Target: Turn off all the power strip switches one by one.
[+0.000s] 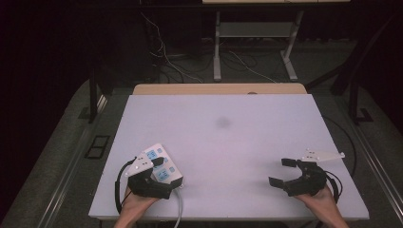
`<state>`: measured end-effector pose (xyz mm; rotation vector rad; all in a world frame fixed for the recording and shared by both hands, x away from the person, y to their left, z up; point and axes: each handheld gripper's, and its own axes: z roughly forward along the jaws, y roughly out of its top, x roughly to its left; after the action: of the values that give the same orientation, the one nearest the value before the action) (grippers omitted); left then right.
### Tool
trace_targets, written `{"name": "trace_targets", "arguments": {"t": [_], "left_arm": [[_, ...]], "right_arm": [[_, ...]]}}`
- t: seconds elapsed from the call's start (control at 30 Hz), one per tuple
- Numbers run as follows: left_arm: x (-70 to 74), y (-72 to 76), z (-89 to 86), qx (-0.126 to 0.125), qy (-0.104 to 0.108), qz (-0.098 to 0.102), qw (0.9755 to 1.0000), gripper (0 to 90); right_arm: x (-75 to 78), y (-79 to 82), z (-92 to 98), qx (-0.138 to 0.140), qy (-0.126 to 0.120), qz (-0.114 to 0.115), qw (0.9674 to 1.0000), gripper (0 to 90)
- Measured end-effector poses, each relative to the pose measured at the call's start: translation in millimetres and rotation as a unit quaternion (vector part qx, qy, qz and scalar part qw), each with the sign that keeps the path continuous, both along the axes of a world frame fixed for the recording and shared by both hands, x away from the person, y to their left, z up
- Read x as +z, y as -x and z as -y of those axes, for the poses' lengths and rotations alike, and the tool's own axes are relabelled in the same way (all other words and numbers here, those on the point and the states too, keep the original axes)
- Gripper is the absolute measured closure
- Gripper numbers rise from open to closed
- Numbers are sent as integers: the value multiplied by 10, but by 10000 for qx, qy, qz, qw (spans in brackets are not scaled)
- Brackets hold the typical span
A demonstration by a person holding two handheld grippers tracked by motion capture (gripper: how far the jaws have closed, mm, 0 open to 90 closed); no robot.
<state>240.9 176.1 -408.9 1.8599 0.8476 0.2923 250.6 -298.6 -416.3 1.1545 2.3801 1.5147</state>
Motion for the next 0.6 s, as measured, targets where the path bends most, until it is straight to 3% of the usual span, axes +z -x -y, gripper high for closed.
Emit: {"name": "trace_targets", "arguments": {"t": [0.6], "left_arm": [[152, -158, -83, -83, -510, -417, 9978, 0]], "right_arm": [[-24, -22, 20, -71, 64, -67, 9999, 2]]}}
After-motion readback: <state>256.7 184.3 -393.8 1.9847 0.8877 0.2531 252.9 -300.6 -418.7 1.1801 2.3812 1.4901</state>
